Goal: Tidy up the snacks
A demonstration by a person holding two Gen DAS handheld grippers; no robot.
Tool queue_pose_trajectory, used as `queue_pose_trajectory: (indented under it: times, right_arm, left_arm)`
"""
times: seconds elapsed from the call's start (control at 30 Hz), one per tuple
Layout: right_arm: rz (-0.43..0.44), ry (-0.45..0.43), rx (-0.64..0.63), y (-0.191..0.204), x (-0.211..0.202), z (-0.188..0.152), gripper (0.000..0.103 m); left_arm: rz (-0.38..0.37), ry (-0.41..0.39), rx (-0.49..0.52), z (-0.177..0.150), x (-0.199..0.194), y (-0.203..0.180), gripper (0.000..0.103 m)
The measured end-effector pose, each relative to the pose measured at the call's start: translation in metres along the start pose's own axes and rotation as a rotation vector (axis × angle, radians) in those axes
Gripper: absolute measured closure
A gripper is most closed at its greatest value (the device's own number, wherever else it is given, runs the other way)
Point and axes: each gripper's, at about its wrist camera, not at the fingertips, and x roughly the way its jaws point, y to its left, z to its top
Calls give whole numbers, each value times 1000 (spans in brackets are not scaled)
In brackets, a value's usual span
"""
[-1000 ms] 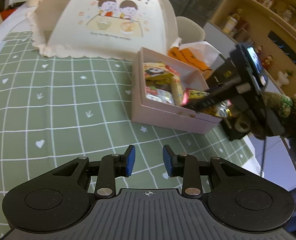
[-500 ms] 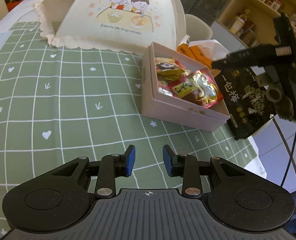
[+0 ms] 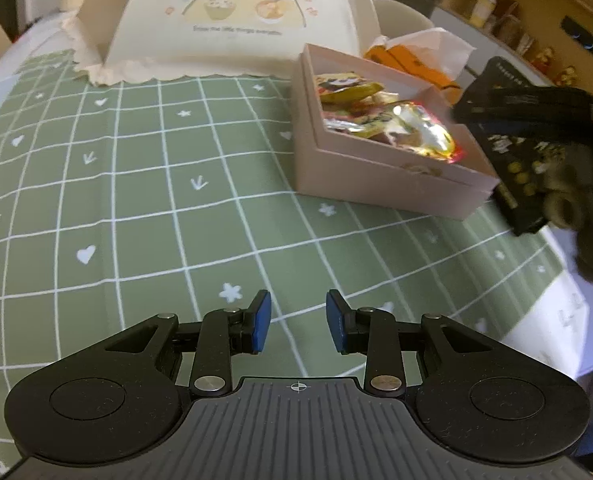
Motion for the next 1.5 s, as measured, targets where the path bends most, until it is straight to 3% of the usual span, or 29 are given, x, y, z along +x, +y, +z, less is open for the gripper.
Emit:
queue_pose_trajectory:
  times: [0.03,0.17,0.33,0.47,0.57,0.63,0.7,0.83,1.17,1.5]
  right_arm:
    - [13,-16,18,-1,-8,-8,38]
    - [121,-32,33,5,-31,-49,36]
    - [32,46,-48,34,-22,-92,35]
    - [50,101,-12,41,-1,-108,35]
    - [4,79,-48,49,9,-115,35]
    - [-28,49,-61,52,12,-117,29]
    - [-67,29,-45,51,16,-118,25]
    - [-130,1,33,35,21,-123,0]
    - [-163,-54,41,32,19,-132,0]
    - [-161,-54,41,32,19,-131,0]
  left_arm:
    - [11,-11,9,-1,0,0,69]
    - [30,-56,33,-5,6,-8,69]
    - [120,-127,103,-7,21,-23,69]
    - [142,-141,135,-13,33,-25,67]
    - [151,-167,170,-16,38,-31,57]
    - [148,-191,186,-17,43,-36,49]
    - [159,-221,201,-20,46,-41,49]
    - [168,-272,188,-24,50,-42,47]
    - [172,-284,183,-18,56,-42,47]
    - [166,-283,184,-18,56,-41,47]
